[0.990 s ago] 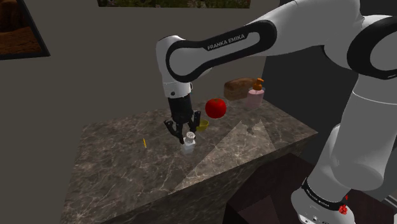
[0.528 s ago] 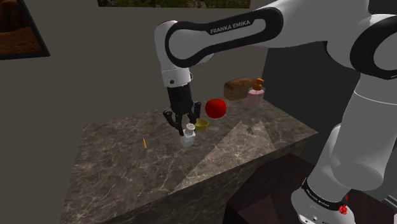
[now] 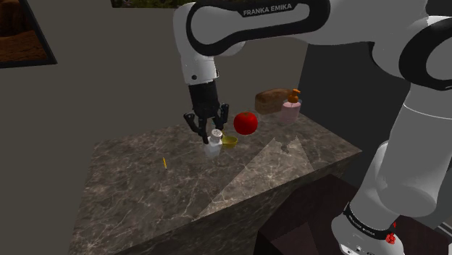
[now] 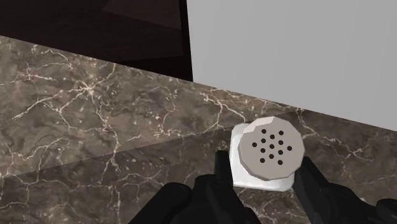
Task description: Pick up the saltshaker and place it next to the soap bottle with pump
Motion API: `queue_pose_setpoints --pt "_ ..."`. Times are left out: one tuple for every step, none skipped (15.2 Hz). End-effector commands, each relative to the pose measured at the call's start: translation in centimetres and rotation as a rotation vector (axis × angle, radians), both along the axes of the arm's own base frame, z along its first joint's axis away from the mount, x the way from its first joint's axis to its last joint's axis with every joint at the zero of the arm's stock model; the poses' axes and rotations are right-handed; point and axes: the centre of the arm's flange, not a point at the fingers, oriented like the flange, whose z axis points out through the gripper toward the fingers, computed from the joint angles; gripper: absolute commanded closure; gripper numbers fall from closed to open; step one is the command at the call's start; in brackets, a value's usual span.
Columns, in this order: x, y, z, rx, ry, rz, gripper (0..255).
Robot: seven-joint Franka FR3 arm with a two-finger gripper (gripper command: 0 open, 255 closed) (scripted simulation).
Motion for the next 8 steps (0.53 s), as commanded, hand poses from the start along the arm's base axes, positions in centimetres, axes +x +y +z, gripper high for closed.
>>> queue_pose_setpoints --pt "-0.1 0.0 1.1 0.000 0.000 0.000 255" --pt "-0.1 0.0 1.6 0.000 0.000 0.000 255" --pt "-0.1 0.0 2.1 0.000 0.000 0.000 255" --pt "-0.1 0.0 2.7 0.000 0.000 0.000 255" --pt "-0.1 0.0 3.2 0.000 0.000 0.000 255" --pt "-0.1 0.0 3.7 0.000 0.000 0.000 255" --pt "-0.1 0.0 4.2 0.000 0.000 0.000 255" --pt "-0.1 0.0 4.8 0.000 0.000 0.000 255"
